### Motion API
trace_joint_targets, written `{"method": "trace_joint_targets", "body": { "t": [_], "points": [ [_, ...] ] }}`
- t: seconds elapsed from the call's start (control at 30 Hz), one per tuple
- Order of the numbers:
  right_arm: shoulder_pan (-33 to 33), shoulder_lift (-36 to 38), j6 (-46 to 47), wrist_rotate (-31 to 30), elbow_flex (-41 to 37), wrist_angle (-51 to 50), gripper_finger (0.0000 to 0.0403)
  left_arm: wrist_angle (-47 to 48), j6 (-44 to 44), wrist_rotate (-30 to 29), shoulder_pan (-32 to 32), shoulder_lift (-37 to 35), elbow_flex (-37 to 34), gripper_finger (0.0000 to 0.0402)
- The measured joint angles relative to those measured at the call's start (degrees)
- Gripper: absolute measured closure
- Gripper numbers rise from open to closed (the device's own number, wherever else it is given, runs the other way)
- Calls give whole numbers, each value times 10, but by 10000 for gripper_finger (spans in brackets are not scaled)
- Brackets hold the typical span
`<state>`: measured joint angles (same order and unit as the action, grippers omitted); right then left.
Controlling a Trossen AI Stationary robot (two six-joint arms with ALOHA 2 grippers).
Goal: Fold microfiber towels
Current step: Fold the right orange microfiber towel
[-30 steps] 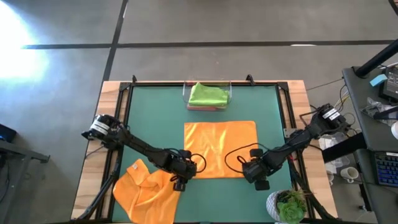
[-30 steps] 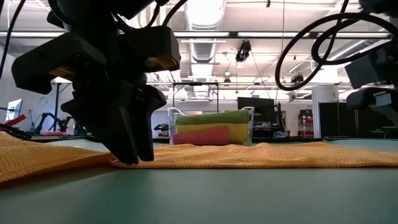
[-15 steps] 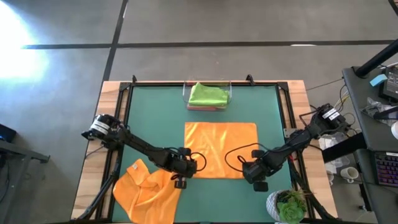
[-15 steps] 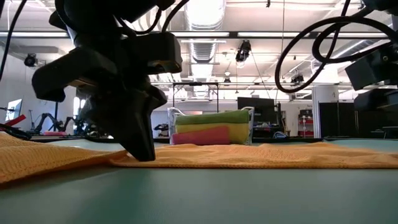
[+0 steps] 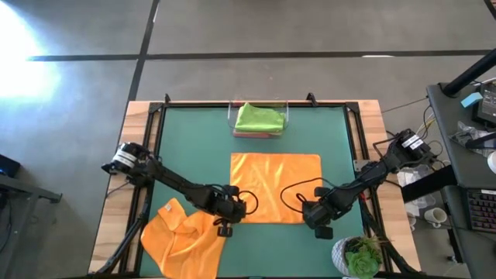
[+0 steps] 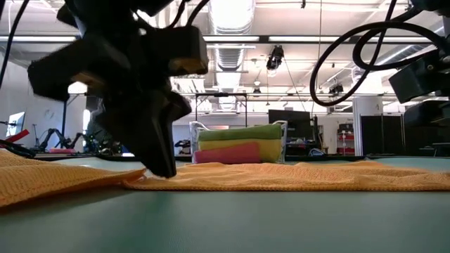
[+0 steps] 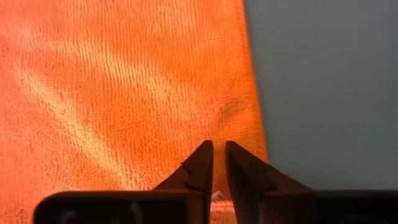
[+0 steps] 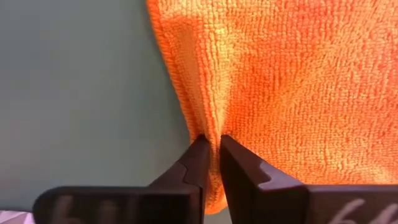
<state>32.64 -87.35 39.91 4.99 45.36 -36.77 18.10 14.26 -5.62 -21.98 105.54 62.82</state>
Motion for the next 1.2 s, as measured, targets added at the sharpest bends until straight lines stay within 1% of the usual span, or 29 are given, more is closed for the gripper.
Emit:
{"method": "trace_joint_targets", "body": {
  "t": [0.13,0.23,0.3,0.47,0.57,0.67,0.77,0.87,0.93,1.1,1.13,1.2],
  "points": [
    [0,0,0,-1,0,0,358,38,-1,2,0,-5,29,339],
    [0,0,0,-1,0,0,351,44,-1,29,-1,-6,44,303],
    [0,0,0,-2,0,0,348,44,-1,48,-2,-6,46,277],
    [0,0,0,-2,0,0,346,48,0,51,-5,2,35,224],
    [0,0,0,-2,-1,0,346,46,0,46,-5,20,35,208],
    [0,0,0,-2,-1,0,346,44,4,24,-6,36,37,206],
    [0,0,1,-2,-1,1,346,45,5,14,-7,53,38,213],
    [0,0,0,-2,-1,1,346,46,5,6,-7,62,39,238],
    [0,0,0,-2,-1,1,348,46,5,3,-7,64,38,267],
    [0,0,1,-2,-1,3,367,49,4,-16,-6,59,38,369],
    [0,0,1,-2,-1,3,373,51,2,-18,-6,58,39,385],
    [0,1,2,-2,-1,4,385,52,1,-21,-6,53,40,393]
  ]
}}
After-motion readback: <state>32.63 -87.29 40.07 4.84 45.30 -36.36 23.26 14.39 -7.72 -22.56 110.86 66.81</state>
